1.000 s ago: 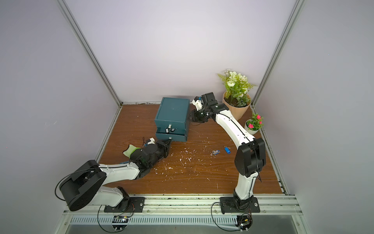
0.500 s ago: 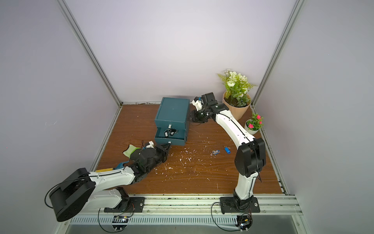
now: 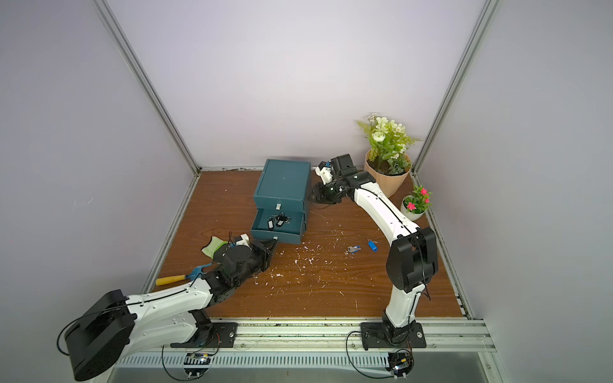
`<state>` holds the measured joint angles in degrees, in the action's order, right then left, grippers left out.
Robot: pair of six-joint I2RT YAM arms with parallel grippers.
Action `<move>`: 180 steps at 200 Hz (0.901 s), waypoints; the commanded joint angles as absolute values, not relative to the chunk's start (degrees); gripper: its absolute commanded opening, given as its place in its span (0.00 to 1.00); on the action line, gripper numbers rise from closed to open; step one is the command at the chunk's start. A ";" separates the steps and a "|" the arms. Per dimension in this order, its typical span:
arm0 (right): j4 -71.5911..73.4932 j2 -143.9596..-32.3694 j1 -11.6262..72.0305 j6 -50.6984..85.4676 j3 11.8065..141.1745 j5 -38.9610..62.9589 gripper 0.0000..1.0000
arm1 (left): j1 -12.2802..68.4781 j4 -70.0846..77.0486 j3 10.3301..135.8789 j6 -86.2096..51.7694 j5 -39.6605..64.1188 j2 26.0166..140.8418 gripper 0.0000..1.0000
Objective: Take the keys out of the drawer
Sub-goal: Open the drawer in the storage box.
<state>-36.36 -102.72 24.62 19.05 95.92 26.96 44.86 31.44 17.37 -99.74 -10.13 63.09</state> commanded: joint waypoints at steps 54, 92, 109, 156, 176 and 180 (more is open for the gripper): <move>-34.50 -99.47 24.68 19.33 94.17 29.34 0.43 | 45.77 27.50 14.85 -99.32 -5.47 59.05 0.00; -34.54 -100.03 24.79 19.53 93.86 30.39 0.42 | 45.79 26.01 13.97 -99.72 -5.01 57.01 0.00; -34.18 -99.85 24.79 19.54 93.64 30.41 0.42 | 45.74 24.91 14.24 -99.58 -4.80 56.36 0.00; -34.67 -100.11 24.79 18.89 94.26 30.41 0.42 | 45.79 25.52 13.83 -99.86 -4.66 56.05 0.00; -34.61 -100.05 24.76 18.87 94.11 30.49 0.42 | 45.79 28.44 13.10 -99.93 -4.12 56.80 0.00; -34.63 -100.02 24.78 18.89 94.13 30.50 0.42 | 45.78 28.68 13.02 -100.09 -3.76 56.98 0.00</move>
<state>-35.22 -102.41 24.64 19.27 93.80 28.91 45.06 26.96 14.04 -99.92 -5.52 56.51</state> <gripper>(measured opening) 0.423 0.060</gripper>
